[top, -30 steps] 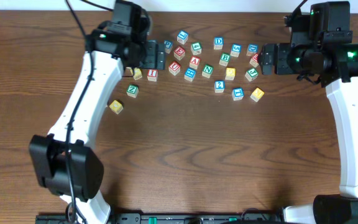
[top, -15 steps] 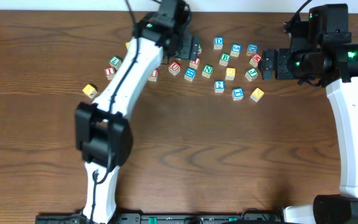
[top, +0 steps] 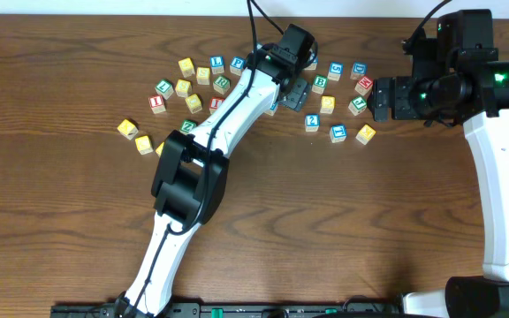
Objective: Spell out AI2
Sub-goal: 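Lower the left gripper onto the red A block and close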
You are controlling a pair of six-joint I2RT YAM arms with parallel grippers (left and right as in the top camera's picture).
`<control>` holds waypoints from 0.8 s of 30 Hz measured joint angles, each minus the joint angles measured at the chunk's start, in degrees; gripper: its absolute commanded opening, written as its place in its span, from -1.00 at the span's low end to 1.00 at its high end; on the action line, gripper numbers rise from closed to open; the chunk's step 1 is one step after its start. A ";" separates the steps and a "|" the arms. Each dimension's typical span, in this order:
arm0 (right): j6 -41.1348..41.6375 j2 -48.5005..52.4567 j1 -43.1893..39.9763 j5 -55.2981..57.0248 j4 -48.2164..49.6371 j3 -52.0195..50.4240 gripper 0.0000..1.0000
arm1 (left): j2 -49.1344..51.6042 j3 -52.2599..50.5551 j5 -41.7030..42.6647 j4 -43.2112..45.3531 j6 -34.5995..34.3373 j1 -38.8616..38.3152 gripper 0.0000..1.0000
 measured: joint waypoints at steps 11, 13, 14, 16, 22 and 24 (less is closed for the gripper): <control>0.00 0.00 0.00 0.00 -0.98 0.00 0.99 | 0.55 0.04 -0.55 4.66 -2.67 1.25 0.55; -0.02 0.00 0.00 0.00 -1.07 0.00 0.99 | 0.55 0.04 -0.63 5.16 -2.93 1.51 0.55; 0.00 0.00 0.00 0.00 -1.11 0.00 0.99 | 0.61 0.04 -0.74 5.49 -3.02 1.57 0.55; 0.00 0.00 0.00 0.00 -1.20 0.00 0.99 | 0.87 0.04 -0.76 6.27 -3.06 1.75 0.55; -0.02 0.00 0.00 0.00 -1.60 0.00 0.99 | 2.97 0.04 -0.76 6.95 -3.32 1.77 0.40; -0.02 0.00 0.00 0.00 -1.62 0.00 0.98 | 3.43 0.04 -0.85 7.67 -3.34 1.79 0.39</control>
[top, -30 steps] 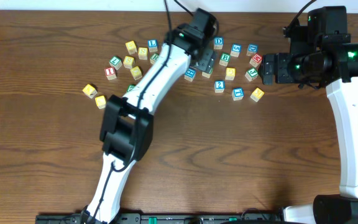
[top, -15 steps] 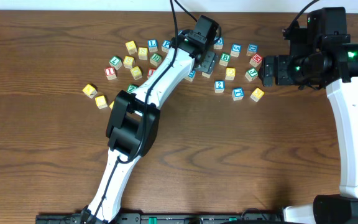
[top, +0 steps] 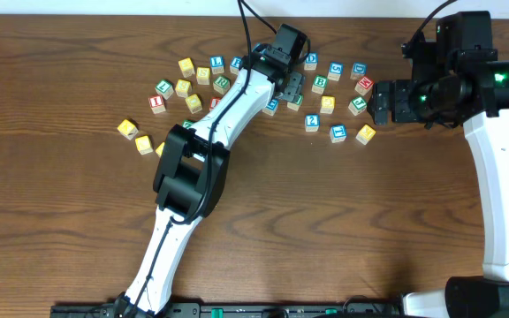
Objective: Spell out AI2
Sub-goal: 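Lower the left gripper onto the red A block and close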
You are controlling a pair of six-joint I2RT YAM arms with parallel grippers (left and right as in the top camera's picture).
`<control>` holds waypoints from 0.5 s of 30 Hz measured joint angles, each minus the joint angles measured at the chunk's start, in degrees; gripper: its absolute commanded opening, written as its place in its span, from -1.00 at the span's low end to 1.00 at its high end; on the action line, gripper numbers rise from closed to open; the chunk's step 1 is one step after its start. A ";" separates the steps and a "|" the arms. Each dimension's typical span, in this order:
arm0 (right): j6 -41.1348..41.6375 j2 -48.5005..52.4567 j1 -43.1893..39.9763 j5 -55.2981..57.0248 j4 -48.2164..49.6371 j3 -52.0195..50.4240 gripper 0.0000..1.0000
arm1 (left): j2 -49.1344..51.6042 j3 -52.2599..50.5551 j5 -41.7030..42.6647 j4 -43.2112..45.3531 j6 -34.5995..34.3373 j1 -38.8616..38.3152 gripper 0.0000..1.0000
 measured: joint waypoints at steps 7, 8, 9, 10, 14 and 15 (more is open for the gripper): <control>0.02 0.00 0.00 0.00 -0.46 0.00 0.98 | 0.15 0.00 -0.31 2.71 -0.44 0.63 0.33; 0.00 0.00 0.00 0.00 -0.46 0.00 0.99 | 0.22 0.00 -0.31 2.71 -0.57 0.76 0.33; 0.02 0.00 0.00 0.00 -0.48 0.00 0.98 | 0.37 0.00 -0.33 2.73 -0.63 0.83 0.32; 0.02 0.00 0.00 0.00 -0.48 0.00 0.99 | 0.55 0.00 -0.33 2.75 -0.72 0.87 0.31; 0.02 0.00 0.00 0.00 -0.48 0.00 0.99 | 1.90 0.00 -0.33 2.75 -0.81 1.01 0.21; 0.00 0.00 0.00 0.00 -0.48 0.00 0.99 | 2.34 0.00 -0.33 2.71 -0.94 1.01 0.17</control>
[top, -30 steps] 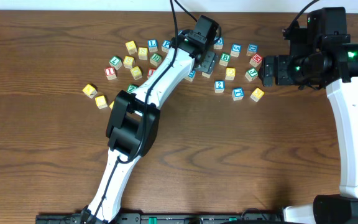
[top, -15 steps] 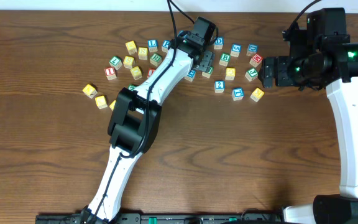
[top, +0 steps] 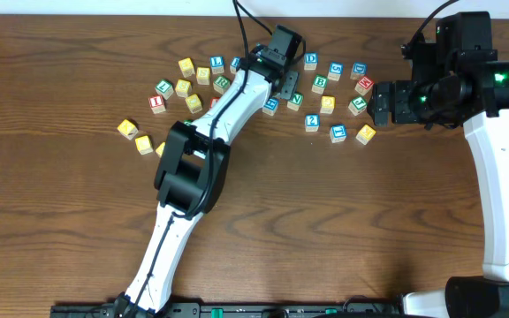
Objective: Spell out AI2
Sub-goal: 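Lower the left gripper onto the red A block and close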
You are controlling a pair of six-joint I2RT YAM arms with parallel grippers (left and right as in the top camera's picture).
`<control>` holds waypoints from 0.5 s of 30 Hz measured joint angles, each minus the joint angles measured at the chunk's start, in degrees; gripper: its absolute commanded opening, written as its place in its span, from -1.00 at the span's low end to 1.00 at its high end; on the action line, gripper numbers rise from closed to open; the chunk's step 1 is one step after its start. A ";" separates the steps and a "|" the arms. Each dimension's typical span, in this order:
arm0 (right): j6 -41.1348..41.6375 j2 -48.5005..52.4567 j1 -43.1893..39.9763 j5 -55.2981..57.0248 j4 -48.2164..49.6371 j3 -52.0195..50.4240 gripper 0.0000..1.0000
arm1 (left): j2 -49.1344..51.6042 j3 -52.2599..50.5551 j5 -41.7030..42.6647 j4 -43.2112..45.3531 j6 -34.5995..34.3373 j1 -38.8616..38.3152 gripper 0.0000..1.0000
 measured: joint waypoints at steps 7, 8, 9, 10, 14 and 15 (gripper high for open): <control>0.02 0.00 0.00 0.00 -0.07 0.00 0.99 | 1.07 0.00 0.00 -0.28 -0.26 0.00 -0.04; 0.02 0.00 0.00 0.00 -0.13 0.00 0.99 | 1.07 0.00 0.00 -0.20 -0.26 0.00 -0.05; 0.00 0.00 0.00 0.00 -0.17 0.00 0.98 | 1.07 0.00 0.02 -0.13 -0.26 -0.02 -0.06; 0.00 0.00 0.00 0.00 -0.17 0.00 0.99 | 1.07 0.00 0.02 -0.13 -0.24 -0.02 -0.06; 0.00 0.00 0.00 0.02 -0.11 0.00 0.99 | 1.07 0.00 0.00 0.20 -0.26 0.00 -0.20; 0.02 0.00 0.00 0.00 -0.09 0.00 0.99 | 1.07 0.00 0.00 0.17 -0.31 0.00 -0.22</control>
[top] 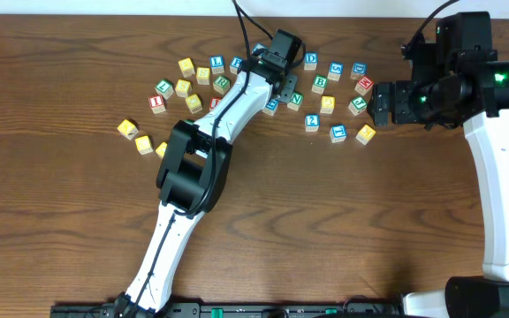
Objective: Spell out AI2
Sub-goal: 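Lower the left gripper onto the red A block and close, then carry the red A block toward the front and set it down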
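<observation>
Several small letter blocks lie scattered across the far middle of the table. Among them are a blue block marked 2 (312, 122) and a red block with an I (156, 102); most other letters are too small to read. My left gripper (288, 87) reaches into the cluster with its fingers apart and nothing between them. It sits between a blue block (272, 105) and a green block (295, 100). My right gripper (376, 102) hovers at the cluster's right edge, next to a green block (357, 106); its jaws are not discernible.
The left arm (228, 115) lies diagonally over the left half of the cluster and hides some blocks. Yellow blocks (128, 129) lie apart at the far left. Another yellow block (366, 133) lies near the right gripper. The table's far edge runs just behind the blocks.
The left gripper has barely shifted, staying among the same blocks. The right arm has not moved.
The left gripper was first further right and nearer, beside the green block by the middle of the cluster. At each later moment it stood a little further left and back, and it is now near the blue block. The blocks and right arm stayed put.
</observation>
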You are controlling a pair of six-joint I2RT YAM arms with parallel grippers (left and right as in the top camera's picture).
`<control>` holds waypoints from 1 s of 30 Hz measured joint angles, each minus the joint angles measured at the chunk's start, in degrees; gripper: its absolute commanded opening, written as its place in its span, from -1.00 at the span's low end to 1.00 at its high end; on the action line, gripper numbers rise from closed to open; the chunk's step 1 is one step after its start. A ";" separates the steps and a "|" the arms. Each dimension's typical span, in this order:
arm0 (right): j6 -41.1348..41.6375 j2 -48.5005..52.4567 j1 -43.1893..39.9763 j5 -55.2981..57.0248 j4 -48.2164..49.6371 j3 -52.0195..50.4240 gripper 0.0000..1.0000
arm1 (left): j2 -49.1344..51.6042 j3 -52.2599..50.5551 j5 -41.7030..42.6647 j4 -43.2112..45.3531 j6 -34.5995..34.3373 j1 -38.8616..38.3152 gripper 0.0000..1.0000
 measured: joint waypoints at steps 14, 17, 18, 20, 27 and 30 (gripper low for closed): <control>0.00 0.00 0.00 0.00 0.13 0.00 0.98 | -0.07 0.00 0.00 -0.66 0.02 0.00 -0.35; 0.00 0.00 0.00 0.00 0.20 0.00 0.99 | -0.35 0.00 0.02 -1.49 0.02 0.00 -0.34; 0.00 0.00 0.00 0.00 0.20 0.00 0.99 | -0.57 0.00 0.00 -1.73 0.02 0.00 -0.34; -0.02 0.00 0.00 0.02 0.22 0.00 0.99 | -1.36 0.00 0.02 -2.19 0.02 0.00 -0.34; -0.02 0.00 0.00 0.00 0.76 0.00 0.99 | -9.20 0.00 0.00 -4.00 0.02 0.00 -0.35; -0.02 0.00 0.00 0.02 1.07 0.00 0.99 | -14.40 0.04 0.00 -7.41 -0.46 -0.02 -0.35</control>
